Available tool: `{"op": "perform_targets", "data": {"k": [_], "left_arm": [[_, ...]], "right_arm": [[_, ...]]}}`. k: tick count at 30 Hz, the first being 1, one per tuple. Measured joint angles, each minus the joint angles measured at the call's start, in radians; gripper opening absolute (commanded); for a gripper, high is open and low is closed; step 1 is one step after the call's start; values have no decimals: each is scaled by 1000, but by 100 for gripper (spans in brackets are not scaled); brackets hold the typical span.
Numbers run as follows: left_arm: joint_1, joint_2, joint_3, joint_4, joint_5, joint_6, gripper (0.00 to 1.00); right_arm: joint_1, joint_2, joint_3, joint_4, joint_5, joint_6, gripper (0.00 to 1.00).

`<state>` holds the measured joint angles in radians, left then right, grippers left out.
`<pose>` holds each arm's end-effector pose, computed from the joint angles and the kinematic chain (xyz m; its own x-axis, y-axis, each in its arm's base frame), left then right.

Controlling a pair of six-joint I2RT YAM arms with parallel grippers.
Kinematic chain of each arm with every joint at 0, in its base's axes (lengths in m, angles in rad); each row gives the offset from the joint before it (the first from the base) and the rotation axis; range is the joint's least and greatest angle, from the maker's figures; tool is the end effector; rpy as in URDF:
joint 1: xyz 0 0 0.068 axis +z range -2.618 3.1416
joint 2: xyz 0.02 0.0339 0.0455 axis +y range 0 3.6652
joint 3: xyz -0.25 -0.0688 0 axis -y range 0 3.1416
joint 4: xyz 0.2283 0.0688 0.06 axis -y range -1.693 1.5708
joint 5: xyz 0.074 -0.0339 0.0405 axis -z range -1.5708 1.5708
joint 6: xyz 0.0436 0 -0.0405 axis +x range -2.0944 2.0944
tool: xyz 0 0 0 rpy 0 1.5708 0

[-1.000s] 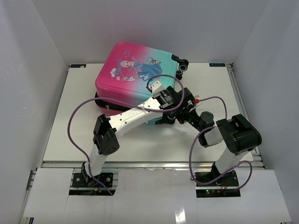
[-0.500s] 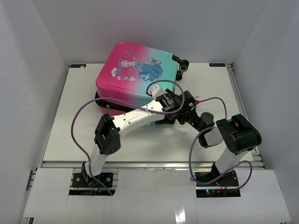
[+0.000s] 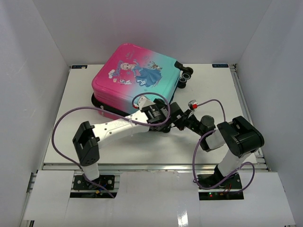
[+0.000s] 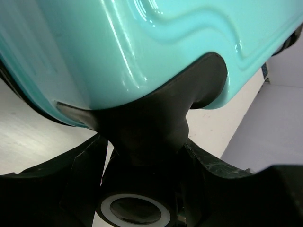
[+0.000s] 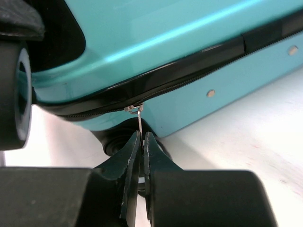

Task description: Pack the luggage

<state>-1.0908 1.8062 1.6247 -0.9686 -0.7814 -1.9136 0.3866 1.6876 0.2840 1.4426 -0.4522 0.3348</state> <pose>0.1919 -0.3021 0.2786 -0.3263 -0.8212 -0.4682 -0.5640 0.5666 -0.6007 0.2331 0.1155 0.1511 -0.2102 0.2335 -0.9494 -0.7141 0.6265 0.3122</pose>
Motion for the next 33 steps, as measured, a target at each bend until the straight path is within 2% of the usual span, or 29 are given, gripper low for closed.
{"op": "perform_targets", "data": {"k": [6,12,15,18,26,33], "left_arm": [[-4,-192,-173,-85,42,-14,0],[-5,-395,-366,-72,46,-27,0],[-4,-494,-430,-116,41,-23,0],[-4,-550,-456,-168,25,-15,0],[1,-585,-479,-186,-44,-18,0],[17,-630,-512,-183,-94,-30,0]], "right_arm": [[135,-7,-11,11,8,-28,8],[291,-7,-16,24,131,-107,8],[316,12,4,26,190,-154,8],[286,45,41,15,248,-206,8],[149,75,167,-112,166,-236,8],[95,114,255,-151,149,-248,8]]}}
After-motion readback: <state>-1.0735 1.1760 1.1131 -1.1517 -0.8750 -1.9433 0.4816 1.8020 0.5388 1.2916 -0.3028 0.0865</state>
